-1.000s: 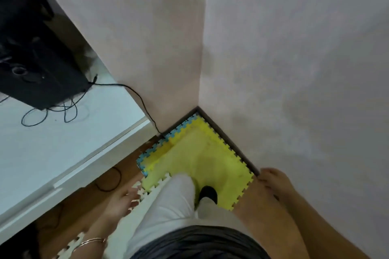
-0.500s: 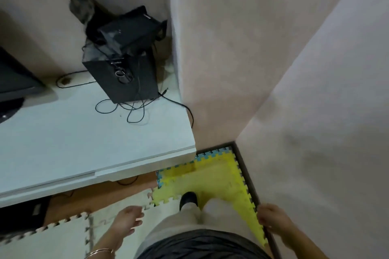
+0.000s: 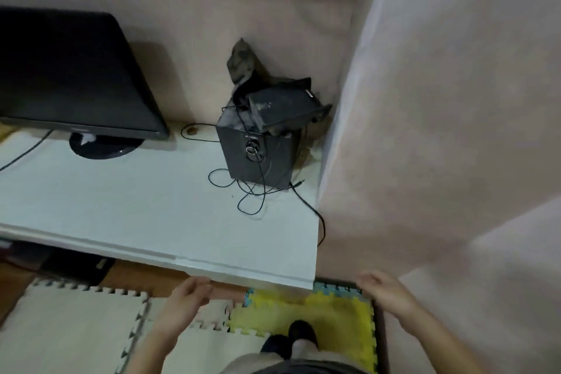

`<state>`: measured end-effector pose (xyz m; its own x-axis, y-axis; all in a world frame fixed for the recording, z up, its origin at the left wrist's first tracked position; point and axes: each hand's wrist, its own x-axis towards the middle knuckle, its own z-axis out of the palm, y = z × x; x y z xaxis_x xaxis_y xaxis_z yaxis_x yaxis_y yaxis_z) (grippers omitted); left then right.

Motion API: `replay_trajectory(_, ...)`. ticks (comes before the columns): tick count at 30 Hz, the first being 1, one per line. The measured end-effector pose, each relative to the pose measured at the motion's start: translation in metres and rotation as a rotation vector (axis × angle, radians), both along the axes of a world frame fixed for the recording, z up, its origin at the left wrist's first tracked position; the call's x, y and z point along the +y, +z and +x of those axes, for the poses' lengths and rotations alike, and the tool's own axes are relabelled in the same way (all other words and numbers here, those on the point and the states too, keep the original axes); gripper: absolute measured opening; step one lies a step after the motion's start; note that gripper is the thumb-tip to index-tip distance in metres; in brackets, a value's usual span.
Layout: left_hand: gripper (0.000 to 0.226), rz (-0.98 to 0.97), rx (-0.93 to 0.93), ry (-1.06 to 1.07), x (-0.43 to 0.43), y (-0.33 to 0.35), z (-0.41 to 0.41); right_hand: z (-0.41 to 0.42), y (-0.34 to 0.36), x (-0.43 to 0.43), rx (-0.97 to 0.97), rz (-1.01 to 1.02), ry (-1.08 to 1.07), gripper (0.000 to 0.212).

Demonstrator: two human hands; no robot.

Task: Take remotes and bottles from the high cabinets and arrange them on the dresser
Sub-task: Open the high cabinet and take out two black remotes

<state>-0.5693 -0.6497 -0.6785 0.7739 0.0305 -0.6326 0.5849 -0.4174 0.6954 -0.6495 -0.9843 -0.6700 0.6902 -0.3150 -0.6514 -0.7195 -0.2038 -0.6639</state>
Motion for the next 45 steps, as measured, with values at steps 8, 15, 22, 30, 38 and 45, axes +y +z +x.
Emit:
replay_trajectory(8, 0.021, -0.061, -0.851, -0.027, -0.047, 0.205, 0.066, 0.126, 0.217, 0.022, -0.828, 0.001, 0.479, 0.026)
replay_trajectory(15, 0.021, -0.122, -1.569, -0.014, -0.053, 0.404, 0.091, 0.155, 0.408, 0.060, -1.544, -0.245, 0.550, 0.020)
replay_trajectory(22, 0.016, -0.215, -1.970, 0.052, -0.049, 0.547, 0.101, 0.150, 0.530, 0.089, -1.795, -0.395, 0.571, 0.013)
replay_trajectory(30, 0.021, -0.002, -1.903, 0.107, -0.054, 0.643, 0.150, 0.191, 0.645, 0.118, -1.977, -0.820, 0.314, 0.012)
replay_trajectory(38, 0.046, 0.124, -1.848, 0.123, -0.052, 0.699, 0.200, 0.239, 0.735, 0.154, -1.915, -1.078, 0.216, 0.031)
replay_trajectory(45, 0.046, -0.144, -1.841, 0.093, -0.051, 0.718, 0.243, 0.281, 0.779, 0.176, -1.853, -1.312, 0.123, 0.047)
